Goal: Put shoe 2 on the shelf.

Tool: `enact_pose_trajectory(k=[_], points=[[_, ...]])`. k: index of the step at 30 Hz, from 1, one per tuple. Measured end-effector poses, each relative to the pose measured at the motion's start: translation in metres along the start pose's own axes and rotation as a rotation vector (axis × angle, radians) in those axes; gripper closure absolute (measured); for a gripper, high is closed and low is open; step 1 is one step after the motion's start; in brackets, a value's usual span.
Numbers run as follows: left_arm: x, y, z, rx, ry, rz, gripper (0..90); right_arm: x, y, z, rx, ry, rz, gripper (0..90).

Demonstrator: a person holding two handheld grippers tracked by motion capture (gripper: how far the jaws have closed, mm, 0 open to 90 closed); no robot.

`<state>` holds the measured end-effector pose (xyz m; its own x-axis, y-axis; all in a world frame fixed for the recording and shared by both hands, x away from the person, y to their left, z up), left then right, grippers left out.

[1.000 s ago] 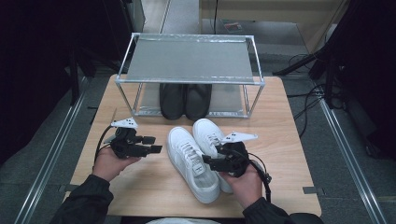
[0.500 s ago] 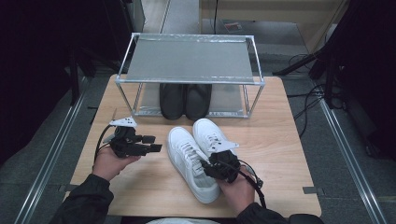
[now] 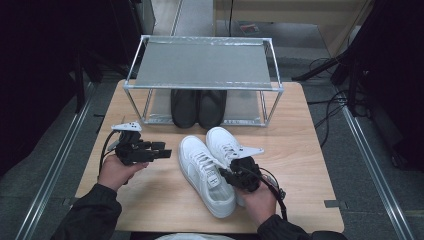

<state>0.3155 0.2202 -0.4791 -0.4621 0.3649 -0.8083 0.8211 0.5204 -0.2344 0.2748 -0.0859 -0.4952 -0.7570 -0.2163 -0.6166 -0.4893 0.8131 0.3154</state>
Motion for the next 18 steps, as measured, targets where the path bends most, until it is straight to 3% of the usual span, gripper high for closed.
enact_pose_trajectory(k=[8,13,18], points=[[0.001,0.003,-0.004,-0.021,0.0,-0.002,44.2,-0.006,-0.006,-0.006,-0.05,0.054,-0.012,78.0],[0.004,0.007,-0.011,-0.044,-0.014,-0.02,44.2,-0.014,-0.013,-0.019,-0.15,0.087,-0.027,77.9],[0.007,0.008,-0.018,-0.078,-0.021,-0.033,44.0,-0.021,-0.008,-0.023,-0.186,0.12,-0.136,77.9]])
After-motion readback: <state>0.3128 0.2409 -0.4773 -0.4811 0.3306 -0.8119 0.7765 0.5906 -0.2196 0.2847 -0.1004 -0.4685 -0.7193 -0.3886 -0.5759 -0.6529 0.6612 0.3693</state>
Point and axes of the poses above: each handheld gripper's, and its own axes: z roughly forward along the jaws, x roughly out of its underside, y roughly to its left, the point moved 3 cm from there along z, roughly forward along the jaws, and after that the axes turned 15 degrees about z, right-handed, at the moved point
